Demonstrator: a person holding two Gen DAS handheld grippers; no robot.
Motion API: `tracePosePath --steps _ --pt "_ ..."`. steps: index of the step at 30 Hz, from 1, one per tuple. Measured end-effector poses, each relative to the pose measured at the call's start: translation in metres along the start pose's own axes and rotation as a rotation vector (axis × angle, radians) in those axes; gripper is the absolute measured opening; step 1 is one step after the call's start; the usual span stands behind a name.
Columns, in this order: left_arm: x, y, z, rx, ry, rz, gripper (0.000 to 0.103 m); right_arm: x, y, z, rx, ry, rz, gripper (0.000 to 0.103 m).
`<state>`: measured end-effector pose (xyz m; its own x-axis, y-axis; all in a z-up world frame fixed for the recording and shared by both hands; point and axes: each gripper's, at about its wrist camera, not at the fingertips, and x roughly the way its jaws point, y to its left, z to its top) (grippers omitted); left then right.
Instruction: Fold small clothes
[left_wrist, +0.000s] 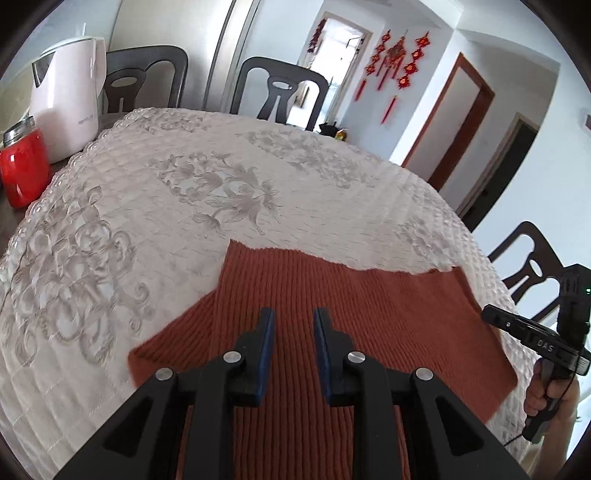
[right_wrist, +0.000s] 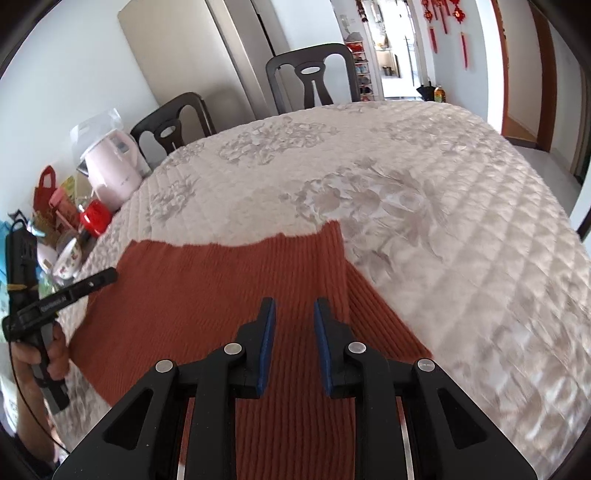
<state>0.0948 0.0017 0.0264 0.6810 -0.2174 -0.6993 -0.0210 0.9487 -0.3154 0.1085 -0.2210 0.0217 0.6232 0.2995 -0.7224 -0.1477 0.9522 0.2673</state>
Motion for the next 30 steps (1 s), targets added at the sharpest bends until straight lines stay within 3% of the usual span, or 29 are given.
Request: tracePosePath --steps 6,12,18,21,30 --pt "0.015 0.002 0.008 -0.002 0.007 0.059 0.024 0.017 -0.016 0.008 0.077 0.012 -0.002 0.021" --pt "0.018 0.007 -0.001 -0.011 -0.010 0.053 0.024 0.019 -0.029 0.006 0.132 -0.014 0.014 0.011" --pt "0.015 0.015 0.000 -0.057 -0.020 0.017 0.024 0.017 -0.032 0.007 0.148 -0.013 0.031 0.011" --pt "0.011 0.012 0.000 -0.051 -0.020 0.029 0.024 0.008 -0.019 0.006 0.088 -0.022 0.005 0.012" --pt "-0.011 0.005 -0.017 0.020 -0.027 0.046 0.024 0.007 0.037 -0.018 -0.147 0.028 0.073 0.013"
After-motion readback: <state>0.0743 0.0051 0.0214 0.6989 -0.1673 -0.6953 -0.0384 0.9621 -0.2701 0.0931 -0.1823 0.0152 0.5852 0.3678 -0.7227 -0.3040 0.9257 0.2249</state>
